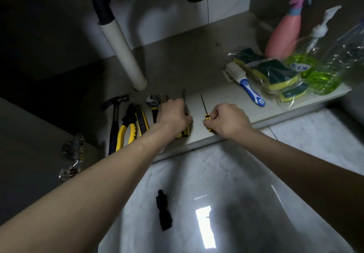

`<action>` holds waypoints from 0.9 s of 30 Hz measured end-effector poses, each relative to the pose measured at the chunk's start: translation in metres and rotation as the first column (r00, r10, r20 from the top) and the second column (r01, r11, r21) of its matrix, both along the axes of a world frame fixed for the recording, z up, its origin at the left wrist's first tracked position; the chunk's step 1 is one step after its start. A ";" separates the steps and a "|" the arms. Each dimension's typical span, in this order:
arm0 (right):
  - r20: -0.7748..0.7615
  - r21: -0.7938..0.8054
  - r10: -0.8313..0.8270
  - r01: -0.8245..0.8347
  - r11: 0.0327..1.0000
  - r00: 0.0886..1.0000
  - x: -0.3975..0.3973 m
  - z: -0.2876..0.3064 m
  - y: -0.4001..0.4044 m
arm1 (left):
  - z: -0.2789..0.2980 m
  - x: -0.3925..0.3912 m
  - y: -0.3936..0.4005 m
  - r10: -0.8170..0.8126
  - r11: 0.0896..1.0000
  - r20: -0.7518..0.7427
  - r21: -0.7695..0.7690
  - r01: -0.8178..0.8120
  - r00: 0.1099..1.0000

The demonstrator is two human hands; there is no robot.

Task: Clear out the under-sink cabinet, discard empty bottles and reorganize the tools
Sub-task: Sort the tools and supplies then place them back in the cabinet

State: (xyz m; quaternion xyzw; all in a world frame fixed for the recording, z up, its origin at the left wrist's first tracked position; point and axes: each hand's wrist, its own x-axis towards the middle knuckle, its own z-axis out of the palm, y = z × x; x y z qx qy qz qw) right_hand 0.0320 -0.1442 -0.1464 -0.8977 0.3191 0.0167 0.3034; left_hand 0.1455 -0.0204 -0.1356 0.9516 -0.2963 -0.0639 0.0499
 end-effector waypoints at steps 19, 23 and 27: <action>0.047 -0.071 0.033 -0.030 0.997 0.998 0.003 -0.007 0.013 | -0.001 0.005 0.010 0.086 0.995 0.016 0.045 -0.087 0.996; 0.054 -0.066 0.034 -0.031 0.997 0.998 0.006 -0.010 0.012 | -0.001 0.006 0.011 0.072 0.995 0.043 0.061 -0.075 0.996; 0.053 -0.059 0.046 -0.043 0.997 0.998 0.010 -0.012 0.013 | -0.002 0.006 0.012 0.057 0.996 0.054 0.064 -0.061 0.997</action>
